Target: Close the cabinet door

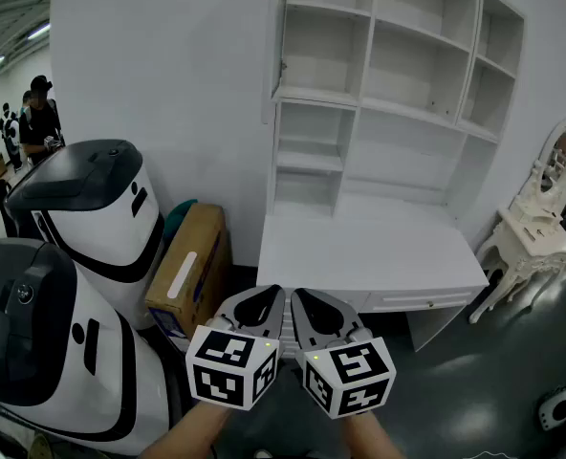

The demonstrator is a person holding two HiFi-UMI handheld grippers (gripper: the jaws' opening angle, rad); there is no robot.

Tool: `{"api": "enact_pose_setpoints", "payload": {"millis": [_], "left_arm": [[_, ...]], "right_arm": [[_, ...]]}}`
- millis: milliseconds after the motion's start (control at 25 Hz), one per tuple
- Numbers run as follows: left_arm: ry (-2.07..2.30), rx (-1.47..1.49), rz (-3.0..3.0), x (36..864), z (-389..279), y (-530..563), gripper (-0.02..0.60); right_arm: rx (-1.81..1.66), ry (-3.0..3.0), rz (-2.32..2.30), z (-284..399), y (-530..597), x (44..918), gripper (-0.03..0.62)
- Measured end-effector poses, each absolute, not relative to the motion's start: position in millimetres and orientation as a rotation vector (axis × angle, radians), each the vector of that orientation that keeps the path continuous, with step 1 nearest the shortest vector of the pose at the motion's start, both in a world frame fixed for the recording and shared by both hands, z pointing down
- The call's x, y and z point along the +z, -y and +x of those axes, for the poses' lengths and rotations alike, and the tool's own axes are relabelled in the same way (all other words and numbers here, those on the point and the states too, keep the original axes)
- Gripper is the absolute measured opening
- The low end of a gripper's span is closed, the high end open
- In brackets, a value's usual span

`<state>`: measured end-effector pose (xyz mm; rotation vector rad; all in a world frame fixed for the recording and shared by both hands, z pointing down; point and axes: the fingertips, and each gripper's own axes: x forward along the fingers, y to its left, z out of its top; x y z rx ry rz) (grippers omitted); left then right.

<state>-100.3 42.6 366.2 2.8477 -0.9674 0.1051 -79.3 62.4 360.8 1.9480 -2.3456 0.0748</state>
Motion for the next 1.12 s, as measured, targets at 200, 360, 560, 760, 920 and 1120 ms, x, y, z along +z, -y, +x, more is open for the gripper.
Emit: {"api": "enact_pose_setpoints", "payload": {"millis": [200,360,560,760,920,1120], "left_arm": [[0.957,0.112,2.842,369.3,-111.5,-40.9,0.011],[0.950,0.114,2.830,368.6,-117.2,-36.0,0.011],[0.961,0.117,2.832,367.7,-123.7,-28.0,0.011],[0.984,0.118,2.805,369.7,-128.9,-10.3,0.011],[1.003,0.117,2.809,366.8,-125.4,4.7,0.011],[1.028,0.121,2.805,364.3,-110.3,31.6,0.011]], "right_arm": [[0.065,2.348,1.951,-92.3,-62.2,360.0,0.018],[0.078,2.362,1.941,-99.6,-59.3,358.7,0.018],[0.093,2.378,1.933,-104.4,-48.3,359.4,0.018],[0.098,2.395,1.909,-106.2,-32.5,361.5,0.018],[0.081,2.415,1.897,-102.0,-16.3,358.1,0.018],[0.038,2.447,1.873,-89.6,11.5,348.7,0.018]]}}
